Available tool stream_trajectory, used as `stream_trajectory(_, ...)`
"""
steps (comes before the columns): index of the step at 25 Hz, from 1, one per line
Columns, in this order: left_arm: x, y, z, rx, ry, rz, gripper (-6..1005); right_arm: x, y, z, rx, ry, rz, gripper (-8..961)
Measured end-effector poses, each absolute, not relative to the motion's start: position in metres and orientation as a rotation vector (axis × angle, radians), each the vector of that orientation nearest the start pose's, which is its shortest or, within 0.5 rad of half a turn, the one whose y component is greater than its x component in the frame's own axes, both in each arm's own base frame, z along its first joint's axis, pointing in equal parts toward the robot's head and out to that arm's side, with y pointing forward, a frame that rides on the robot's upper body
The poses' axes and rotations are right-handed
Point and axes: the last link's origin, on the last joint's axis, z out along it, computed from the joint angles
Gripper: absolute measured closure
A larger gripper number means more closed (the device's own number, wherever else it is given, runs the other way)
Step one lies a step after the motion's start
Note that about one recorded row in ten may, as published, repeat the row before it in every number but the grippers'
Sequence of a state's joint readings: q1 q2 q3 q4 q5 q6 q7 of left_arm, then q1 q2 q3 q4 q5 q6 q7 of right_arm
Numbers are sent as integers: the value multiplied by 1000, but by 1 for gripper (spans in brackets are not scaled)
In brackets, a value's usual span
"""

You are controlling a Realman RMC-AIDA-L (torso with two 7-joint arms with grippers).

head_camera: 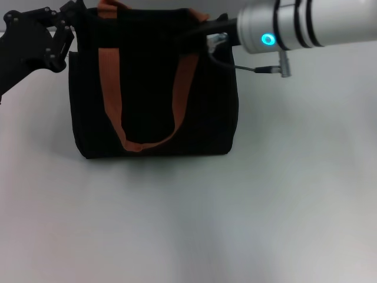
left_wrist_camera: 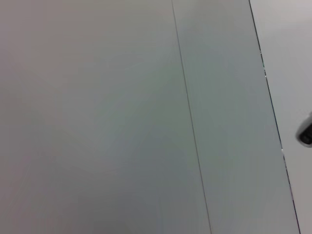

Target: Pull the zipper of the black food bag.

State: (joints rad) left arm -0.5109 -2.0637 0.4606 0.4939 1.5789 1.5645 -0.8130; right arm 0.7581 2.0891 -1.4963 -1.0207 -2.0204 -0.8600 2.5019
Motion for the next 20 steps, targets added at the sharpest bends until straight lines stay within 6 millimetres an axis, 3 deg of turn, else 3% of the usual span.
stream_trajectory(5,-268,346,55,-2122,-134,-992,883,117,409,-36,-2451,981,433,927)
stream_trajectory(11,-268,346,55,-2118,-136,-993,881,124,395,-20,-2456,968,553,910)
stream_trajectory(15,-268,346,52,-2124,-143,-995,879,134,385,-10,-2489,914,742,899)
stream_trajectory(19,-270,347,51,-2122,-165,-984,878,157,373,7,-2482,815,1015,888)
stream_trajectory(20,-273,348,50,-2122,-198,-975,877,171,359,13,-2512,716,1130,845)
